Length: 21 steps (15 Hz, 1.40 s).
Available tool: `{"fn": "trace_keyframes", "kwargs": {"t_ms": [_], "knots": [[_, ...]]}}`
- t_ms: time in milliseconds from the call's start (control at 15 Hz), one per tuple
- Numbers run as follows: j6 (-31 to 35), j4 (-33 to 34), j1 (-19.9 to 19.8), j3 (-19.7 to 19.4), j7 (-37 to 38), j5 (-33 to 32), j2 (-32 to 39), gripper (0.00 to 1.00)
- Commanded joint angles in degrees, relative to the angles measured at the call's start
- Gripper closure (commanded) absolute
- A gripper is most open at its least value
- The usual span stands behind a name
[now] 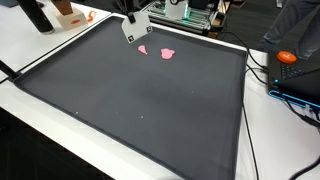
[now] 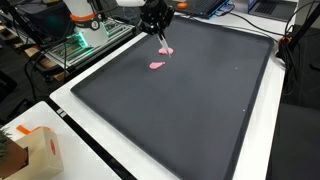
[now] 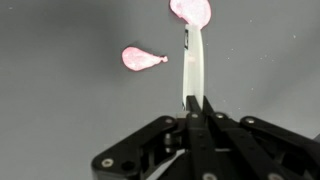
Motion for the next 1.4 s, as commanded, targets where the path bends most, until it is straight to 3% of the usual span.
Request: {"fn": "trace_keyframes", "kwargs": {"t_ms": [0,600,1333], "knots": [[2.3,-5.0,-1.3,-1.7,-4.0,4.7,-2.8,0.99],[4.1,-9.4,-3.6,-4.8,-8.7,10.6,-4.0,0.99],[8.3,-13.3,-5.2,-6.3,-8.4,9.0,-4.4,0.99]]}}
